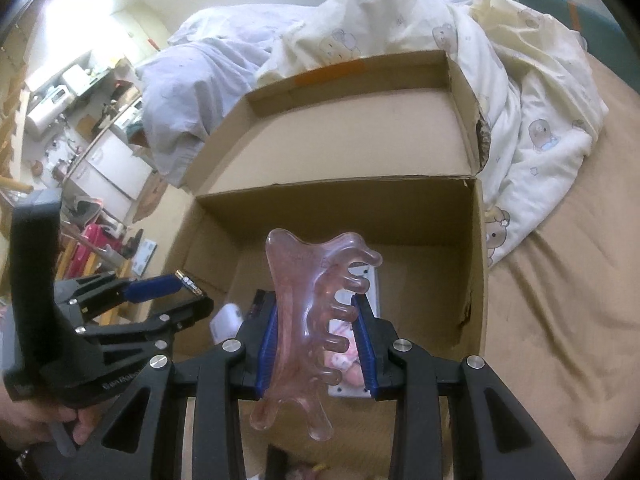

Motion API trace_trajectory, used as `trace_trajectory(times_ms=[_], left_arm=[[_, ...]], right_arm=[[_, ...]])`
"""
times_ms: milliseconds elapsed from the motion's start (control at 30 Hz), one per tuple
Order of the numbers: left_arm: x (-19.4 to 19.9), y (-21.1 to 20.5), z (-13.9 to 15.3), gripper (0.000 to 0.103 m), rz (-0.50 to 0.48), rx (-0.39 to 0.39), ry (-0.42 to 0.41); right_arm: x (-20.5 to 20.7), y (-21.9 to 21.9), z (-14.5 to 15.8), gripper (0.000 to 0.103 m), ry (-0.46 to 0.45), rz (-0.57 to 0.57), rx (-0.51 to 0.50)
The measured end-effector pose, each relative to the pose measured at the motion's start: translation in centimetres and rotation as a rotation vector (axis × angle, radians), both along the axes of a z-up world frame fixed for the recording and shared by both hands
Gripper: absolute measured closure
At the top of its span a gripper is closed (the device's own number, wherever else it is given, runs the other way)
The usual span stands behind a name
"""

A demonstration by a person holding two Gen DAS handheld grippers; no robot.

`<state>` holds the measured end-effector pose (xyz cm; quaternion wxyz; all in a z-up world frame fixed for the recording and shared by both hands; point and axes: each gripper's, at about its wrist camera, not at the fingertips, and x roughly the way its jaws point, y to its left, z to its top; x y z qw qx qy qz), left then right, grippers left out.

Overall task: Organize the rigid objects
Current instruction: 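Carry the battery and claw clip into the box and open both tools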

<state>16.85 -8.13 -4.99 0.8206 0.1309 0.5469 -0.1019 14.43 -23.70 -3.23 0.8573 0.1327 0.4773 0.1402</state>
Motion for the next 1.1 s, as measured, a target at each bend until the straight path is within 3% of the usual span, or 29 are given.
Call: trace_trajectory(times_ms=[133,300,667,767,833,900,967,1033,1100], left_arm=[[0.5,0.0,-1.0,0.064,0.008,-0.017,-0.019],[0.5,-0.6,-2.2,0.064,-0.004,0.040,-0.016],[0.2,-1.4,-3.1,0.064,-0.032,0.082,-0.012],[0.0,-1.6,-2.9,0.063,-0.039,0.125,-0.053],[-0.1,-1.8,-2.8,0.047,-0.044,0.128,-0.062],[-0.1,-1.7,-2.7,0.038,-0.038,0.117,-0.062],[-0.2,-1.7,-2.6,0.036,-0.038,0.107,-0.058],[-0.2,-1.5,-2.3,0.022,-0.035,0.077,-0.056],[-0.3,-1.3,-1.9,0.017,-0.025,0.054,-0.071]], right_arm=[[1.0,0.3,-1.1,0.067,0.033,-0.002,-0.013],[1.7,1.1,-2.5,0.067,0.080,0.013,-0.040],[2.4,1.1,-4.3,0.066,0.144,-0.030,-0.060],[2.4,1.3,-4.3,0.066,0.141,-0.031,-0.073],[2.4,1.3,-4.4,0.066,0.145,-0.032,-0.067],[2.4,1.2,-4.2,0.066,0.134,-0.041,-0.053],[2.4,0.9,-3.7,0.060,0.117,-0.048,-0.026],[2.3,0.5,-3.4,0.046,0.100,-0.052,0.006],[2.2,0.5,-3.0,0.037,0.087,-0.048,0.035]])
